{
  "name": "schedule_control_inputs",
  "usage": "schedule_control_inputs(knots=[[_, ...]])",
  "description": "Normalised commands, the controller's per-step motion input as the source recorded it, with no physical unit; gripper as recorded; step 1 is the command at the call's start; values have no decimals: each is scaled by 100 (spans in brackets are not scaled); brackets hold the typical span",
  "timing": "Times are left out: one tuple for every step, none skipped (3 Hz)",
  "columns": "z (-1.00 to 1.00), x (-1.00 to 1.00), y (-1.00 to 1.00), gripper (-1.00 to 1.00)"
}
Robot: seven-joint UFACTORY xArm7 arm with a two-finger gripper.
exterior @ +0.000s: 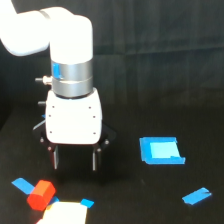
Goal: Pick up the red object from the table
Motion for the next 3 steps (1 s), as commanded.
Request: schedule_control_inputs(knots=[[100,-65,-4,-26],[57,-14,-66,-58],[43,34,-49,-17]])
